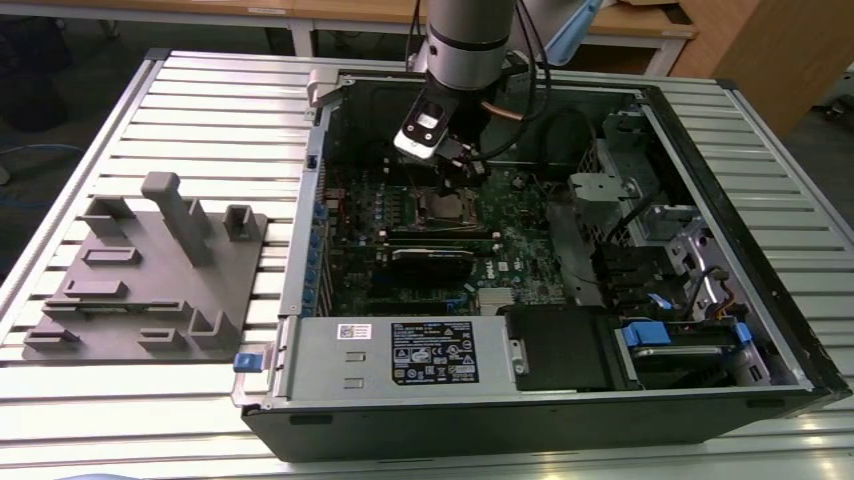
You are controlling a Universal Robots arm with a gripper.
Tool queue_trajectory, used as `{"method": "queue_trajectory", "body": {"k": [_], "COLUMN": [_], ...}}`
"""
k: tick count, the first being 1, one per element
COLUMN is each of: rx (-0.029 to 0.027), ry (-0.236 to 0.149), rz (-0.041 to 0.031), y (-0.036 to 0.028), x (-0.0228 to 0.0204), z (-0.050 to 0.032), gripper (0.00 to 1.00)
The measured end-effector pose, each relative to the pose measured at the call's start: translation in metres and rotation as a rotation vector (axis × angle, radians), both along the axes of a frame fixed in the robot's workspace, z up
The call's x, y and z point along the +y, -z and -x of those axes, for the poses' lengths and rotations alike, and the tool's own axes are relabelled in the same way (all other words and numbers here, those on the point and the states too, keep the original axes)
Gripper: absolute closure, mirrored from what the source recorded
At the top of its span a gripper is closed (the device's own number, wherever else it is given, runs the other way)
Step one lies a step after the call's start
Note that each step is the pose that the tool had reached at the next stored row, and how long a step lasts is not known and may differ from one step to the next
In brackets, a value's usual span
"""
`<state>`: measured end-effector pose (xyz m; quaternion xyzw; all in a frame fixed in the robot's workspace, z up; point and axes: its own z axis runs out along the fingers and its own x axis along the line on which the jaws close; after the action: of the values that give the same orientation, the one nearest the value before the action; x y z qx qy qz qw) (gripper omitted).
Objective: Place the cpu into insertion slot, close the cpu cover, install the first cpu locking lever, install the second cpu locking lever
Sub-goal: 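Close the cpu cover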
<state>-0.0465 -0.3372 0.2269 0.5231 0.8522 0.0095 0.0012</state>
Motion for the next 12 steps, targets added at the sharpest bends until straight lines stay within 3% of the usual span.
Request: {"method": "queue_trajectory", "body": {"k": [12], "rx": [0.0000], "ry": [-0.217], "rz": [-0.0001], "y": [0.0010], "x": [0.0000], "z": [0.0000], "gripper": [0.90]}}
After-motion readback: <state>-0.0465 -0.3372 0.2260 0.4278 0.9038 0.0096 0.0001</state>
